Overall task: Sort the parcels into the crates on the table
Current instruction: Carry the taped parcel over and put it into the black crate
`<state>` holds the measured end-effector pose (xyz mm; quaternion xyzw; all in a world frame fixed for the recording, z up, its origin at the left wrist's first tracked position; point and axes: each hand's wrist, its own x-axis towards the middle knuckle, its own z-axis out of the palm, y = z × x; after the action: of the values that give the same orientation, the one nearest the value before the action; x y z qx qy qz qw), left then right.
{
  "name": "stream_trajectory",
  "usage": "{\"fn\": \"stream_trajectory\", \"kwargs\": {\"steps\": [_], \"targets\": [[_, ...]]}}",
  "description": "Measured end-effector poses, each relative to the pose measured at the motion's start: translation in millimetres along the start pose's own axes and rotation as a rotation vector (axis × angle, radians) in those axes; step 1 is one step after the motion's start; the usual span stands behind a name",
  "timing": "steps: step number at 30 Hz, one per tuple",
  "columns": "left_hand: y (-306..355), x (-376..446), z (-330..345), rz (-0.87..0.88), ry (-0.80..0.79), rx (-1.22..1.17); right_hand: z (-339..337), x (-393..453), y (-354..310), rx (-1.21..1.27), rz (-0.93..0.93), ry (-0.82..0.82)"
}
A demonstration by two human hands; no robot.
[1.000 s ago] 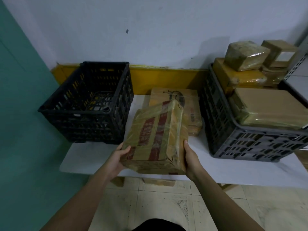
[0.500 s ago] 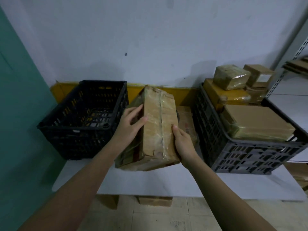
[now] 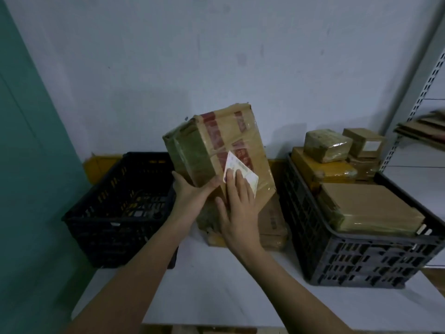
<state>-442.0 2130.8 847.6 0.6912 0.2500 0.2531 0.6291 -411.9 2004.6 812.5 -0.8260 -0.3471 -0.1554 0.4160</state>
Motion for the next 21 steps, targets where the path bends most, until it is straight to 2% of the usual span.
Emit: {"fn": "stream_trajectory", "kwargs": {"steps": [5, 8, 12, 15, 17, 21], "targets": [[-4, 2, -5, 0.049, 0.040, -0.083, 8, 3, -6, -0.086, -0.009, -0.011], [-6, 8, -21, 0.050, 0.036, -0.173, 0, 10, 5, 0.028, -0.025, -0.088], [-4, 14, -49, 0.023, -0.082, -0.200, -24, 38, 32, 0.190, 0.260, 0.118], [-1, 14, -57, 0.042, -0.171, -0.178, -41, 50, 49, 0.498, 0.404, -0.058], [0, 15, -57, 0.035, -0.169, -0.170, -43, 50, 59, 0.582, 0.439, -0.140], [-1, 16, -51, 0.020, -0.152, -0.169, -34, 43, 73, 0.637, 0.431, -0.084]]}}
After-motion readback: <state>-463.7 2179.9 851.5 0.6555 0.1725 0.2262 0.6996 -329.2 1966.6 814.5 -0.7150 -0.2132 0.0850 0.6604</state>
